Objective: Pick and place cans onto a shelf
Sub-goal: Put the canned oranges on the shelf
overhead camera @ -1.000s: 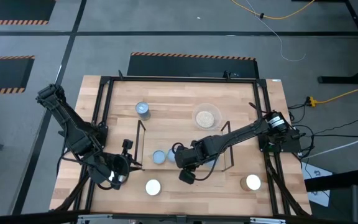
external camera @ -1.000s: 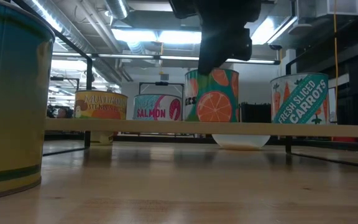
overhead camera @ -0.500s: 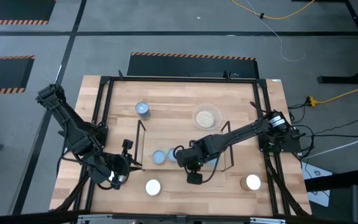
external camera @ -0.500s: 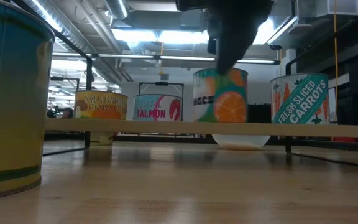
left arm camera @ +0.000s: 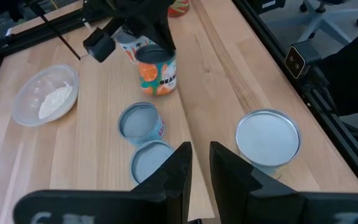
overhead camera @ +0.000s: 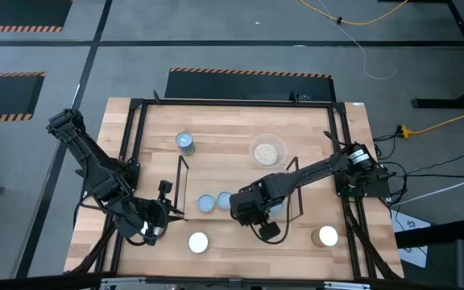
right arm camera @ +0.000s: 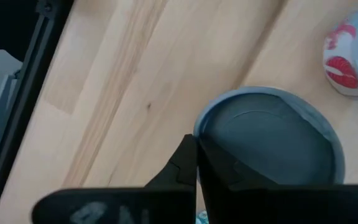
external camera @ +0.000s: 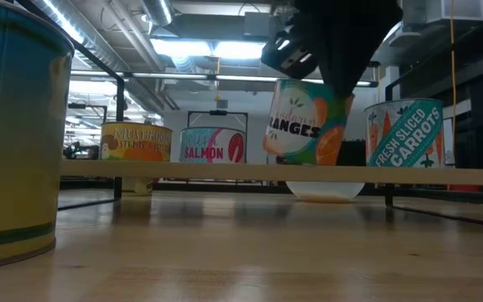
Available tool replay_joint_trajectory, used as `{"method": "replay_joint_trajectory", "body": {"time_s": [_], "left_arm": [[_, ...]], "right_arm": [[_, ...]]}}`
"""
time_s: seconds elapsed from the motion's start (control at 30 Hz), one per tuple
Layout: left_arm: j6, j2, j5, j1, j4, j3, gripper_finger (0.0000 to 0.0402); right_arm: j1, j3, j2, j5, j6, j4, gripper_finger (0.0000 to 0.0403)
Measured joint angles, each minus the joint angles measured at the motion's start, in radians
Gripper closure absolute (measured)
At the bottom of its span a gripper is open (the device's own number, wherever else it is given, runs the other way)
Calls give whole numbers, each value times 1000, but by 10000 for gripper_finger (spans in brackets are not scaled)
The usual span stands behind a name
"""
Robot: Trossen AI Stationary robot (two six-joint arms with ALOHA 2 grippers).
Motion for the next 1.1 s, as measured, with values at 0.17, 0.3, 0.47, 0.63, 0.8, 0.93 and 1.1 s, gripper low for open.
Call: {"method": "replay_joint_trajectory", "body": {"time_s": [0.17, 0.3, 0.47, 0.63, 0.8, 0.93, 1.1], "left_arm": [[0, 0, 0, 0, 0, 0, 351], [0, 0, 0, 0, 0, 0, 351], [0, 0, 0, 0, 0, 0, 351], [0, 0, 0, 0, 0, 0, 351], [0, 0, 0, 0, 0, 0, 351], [0, 0, 0, 0, 0, 0, 351], [0, 0, 0, 0, 0, 0, 351]], "right_arm": [[-14, 7, 1, 1, 1, -12, 397], [-24, 31, 4, 17, -15, -43, 397], [-34, 59, 7, 22, -79, -88, 397], [-48, 60, 6, 30, -131, -152, 397], [-56, 60, 6, 33, -163, -152, 397], [-58, 60, 6, 33, -163, -149, 394], [-58, 61, 6, 32, -156, -148, 369]]}}
